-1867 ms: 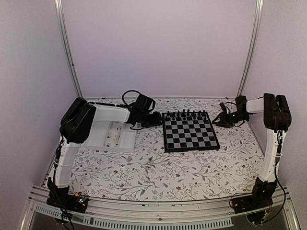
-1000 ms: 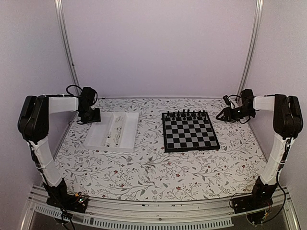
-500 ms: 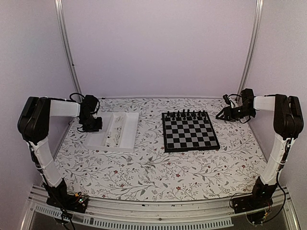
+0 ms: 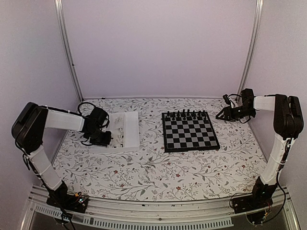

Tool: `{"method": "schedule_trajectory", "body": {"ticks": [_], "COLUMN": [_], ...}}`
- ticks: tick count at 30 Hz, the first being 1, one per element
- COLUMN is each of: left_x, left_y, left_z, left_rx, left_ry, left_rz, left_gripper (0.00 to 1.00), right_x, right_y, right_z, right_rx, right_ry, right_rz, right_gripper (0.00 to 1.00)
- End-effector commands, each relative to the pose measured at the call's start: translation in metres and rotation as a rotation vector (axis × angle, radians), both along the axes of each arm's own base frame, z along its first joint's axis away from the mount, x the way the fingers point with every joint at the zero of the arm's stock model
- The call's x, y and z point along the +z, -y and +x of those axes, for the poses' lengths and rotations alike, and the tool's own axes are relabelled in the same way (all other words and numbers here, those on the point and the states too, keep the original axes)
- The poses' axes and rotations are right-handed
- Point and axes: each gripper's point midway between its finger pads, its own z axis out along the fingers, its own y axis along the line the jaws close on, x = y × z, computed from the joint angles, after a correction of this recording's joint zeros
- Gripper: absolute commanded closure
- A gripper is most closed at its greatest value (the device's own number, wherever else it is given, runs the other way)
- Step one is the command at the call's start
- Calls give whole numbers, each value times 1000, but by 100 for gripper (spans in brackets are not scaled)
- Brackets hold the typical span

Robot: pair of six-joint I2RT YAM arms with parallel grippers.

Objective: Set up the chess pieces on the board
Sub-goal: Move the storage box to the center of the board.

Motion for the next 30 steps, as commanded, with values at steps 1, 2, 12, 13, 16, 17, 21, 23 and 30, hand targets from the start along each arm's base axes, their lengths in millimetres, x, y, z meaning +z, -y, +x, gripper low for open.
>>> {"method": "schedule_trajectory", "body": {"ticks": [1, 2, 12, 13, 16, 17, 21, 23, 30], "left_x": [-8, -9, -20, -22, -27, -29, -38, -40, 18], "left_y": [28, 30, 54, 58, 70, 74, 93, 100, 112], "left_z": [-37, -43, -96, -101, -118, -124, -150, -159, -125], "left_rx": [-91, -96, -141, -147, -170, -177, -213, -244, -301], "left_ry": [-27, -23, -66, -71, -92, -101, -130, -150, 7], "left_rz": [-67, -73, -143, -146, -152, -152, -145, -119, -23], "left_gripper": [96, 96, 99, 99, 100, 100, 100, 100, 96], "right_x": [15, 15, 12, 12, 12, 12, 12, 14, 27], "right_y": [-3, -3, -5, -6, -7, -7, -9, -13, -48], "right_z": [-1, -1, -3, -3, -4, -4, -5, -6, -19], "right_rx": [20, 21, 31, 32, 35, 37, 45, 59, 174], "right_ry": [46, 47, 42, 42, 44, 45, 49, 54, 104], "right_rz": [4, 4, 9, 9, 7, 6, 2, 5, -19], "right_gripper": [50, 50, 50, 50, 50, 50, 50, 50, 50]}}
